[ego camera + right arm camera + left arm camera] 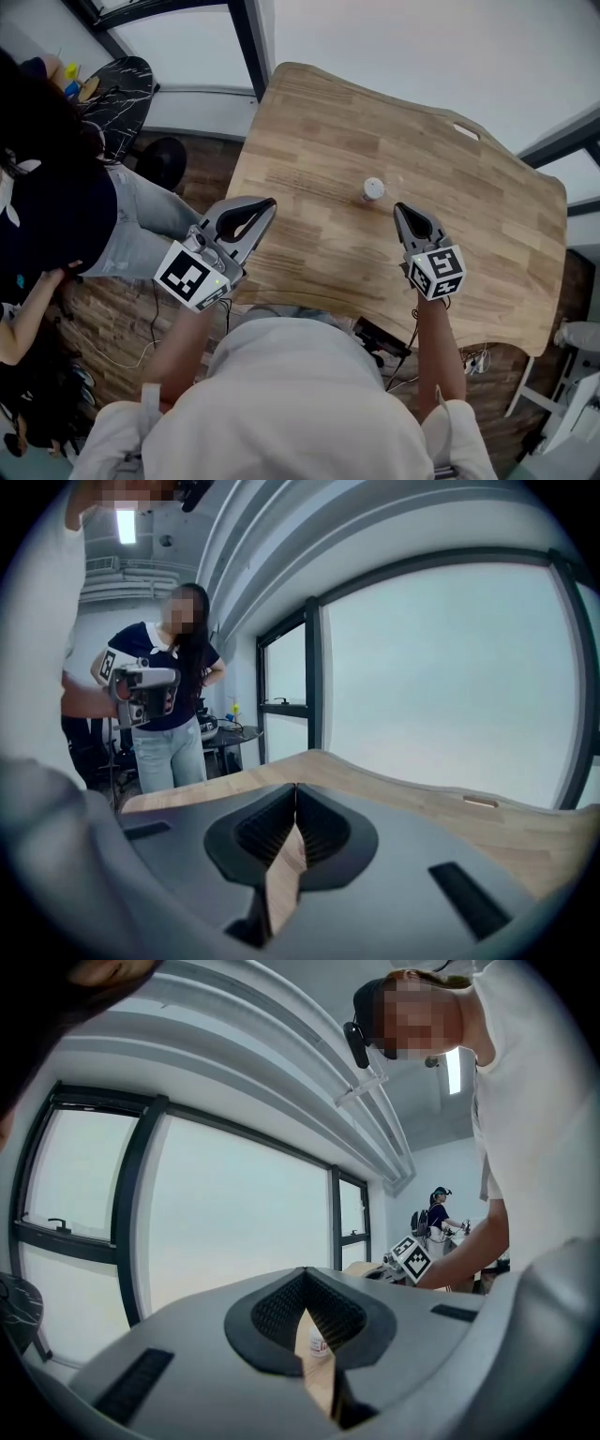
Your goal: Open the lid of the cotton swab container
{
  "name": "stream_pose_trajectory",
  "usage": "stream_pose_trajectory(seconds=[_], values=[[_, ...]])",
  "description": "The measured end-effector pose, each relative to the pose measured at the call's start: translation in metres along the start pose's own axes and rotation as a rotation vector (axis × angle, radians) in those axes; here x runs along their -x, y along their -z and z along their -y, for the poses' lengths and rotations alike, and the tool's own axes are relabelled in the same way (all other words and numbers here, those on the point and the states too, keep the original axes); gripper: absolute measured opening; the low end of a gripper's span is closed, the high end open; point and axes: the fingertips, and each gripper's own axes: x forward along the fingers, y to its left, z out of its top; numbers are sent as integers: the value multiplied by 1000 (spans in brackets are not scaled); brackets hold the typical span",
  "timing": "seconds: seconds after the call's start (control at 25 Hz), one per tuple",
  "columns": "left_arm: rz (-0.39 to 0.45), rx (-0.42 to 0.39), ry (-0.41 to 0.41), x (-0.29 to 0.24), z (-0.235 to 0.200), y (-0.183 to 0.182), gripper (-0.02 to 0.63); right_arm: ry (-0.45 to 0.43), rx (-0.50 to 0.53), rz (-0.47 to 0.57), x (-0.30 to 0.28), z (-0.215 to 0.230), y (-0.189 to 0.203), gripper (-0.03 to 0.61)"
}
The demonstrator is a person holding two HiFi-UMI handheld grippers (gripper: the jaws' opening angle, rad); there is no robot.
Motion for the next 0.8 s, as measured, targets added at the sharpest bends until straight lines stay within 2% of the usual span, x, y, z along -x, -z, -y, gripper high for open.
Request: stream_pose_trajectory(seconds=[0.32,0.56,0.8], values=[[15,-11,15,-5,2,-10,12,51,2,163,49,-10,-68,20],[28,-22,27,-10,9,-17,12,100,46,215,77,-18,-97,20],[44,-17,31,-14,12,-25,12,144,20,261,108,-23,-121,20]])
